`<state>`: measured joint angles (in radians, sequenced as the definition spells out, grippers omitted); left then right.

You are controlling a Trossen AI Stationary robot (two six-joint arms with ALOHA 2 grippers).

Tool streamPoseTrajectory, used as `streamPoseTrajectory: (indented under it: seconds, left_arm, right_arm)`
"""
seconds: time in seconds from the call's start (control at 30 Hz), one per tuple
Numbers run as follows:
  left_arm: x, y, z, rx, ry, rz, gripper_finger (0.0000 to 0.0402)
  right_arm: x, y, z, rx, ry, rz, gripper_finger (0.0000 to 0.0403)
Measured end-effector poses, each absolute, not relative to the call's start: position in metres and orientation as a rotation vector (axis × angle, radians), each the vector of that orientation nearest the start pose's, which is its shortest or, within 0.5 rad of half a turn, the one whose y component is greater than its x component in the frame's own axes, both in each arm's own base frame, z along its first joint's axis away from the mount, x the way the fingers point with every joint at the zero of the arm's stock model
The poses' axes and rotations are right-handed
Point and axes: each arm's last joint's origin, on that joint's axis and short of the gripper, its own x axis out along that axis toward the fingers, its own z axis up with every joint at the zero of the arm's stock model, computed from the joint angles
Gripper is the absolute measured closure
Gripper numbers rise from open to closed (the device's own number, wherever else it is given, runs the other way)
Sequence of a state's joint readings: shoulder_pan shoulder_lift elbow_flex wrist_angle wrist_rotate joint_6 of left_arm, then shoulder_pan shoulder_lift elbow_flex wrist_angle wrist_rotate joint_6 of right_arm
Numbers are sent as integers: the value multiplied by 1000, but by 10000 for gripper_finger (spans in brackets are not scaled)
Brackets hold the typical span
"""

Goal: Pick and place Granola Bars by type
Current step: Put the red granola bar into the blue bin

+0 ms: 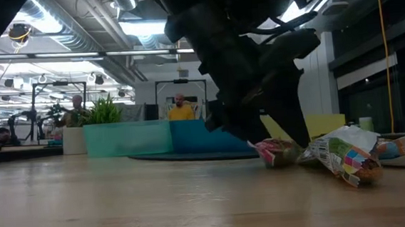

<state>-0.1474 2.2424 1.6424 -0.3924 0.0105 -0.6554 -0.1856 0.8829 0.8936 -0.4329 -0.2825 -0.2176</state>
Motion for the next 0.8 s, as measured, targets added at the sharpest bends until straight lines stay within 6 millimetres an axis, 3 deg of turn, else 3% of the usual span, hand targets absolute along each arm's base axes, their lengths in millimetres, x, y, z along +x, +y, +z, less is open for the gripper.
streamPoseTrajectory:
  seconds: [0.23,0.63,0.8]
  left_arm:
    - [468,-68,139,-521,980,253,210]
    - [467,-68,138,-546,983,273,345]
    - [463,-68,150,-580,998,239,378]
  right_arm:
    - [182,-26,329,-107,414,148,383]
    - [182,-26,329,-104,414,149,383]
    - [182,-26,329,-104,414,150,383]
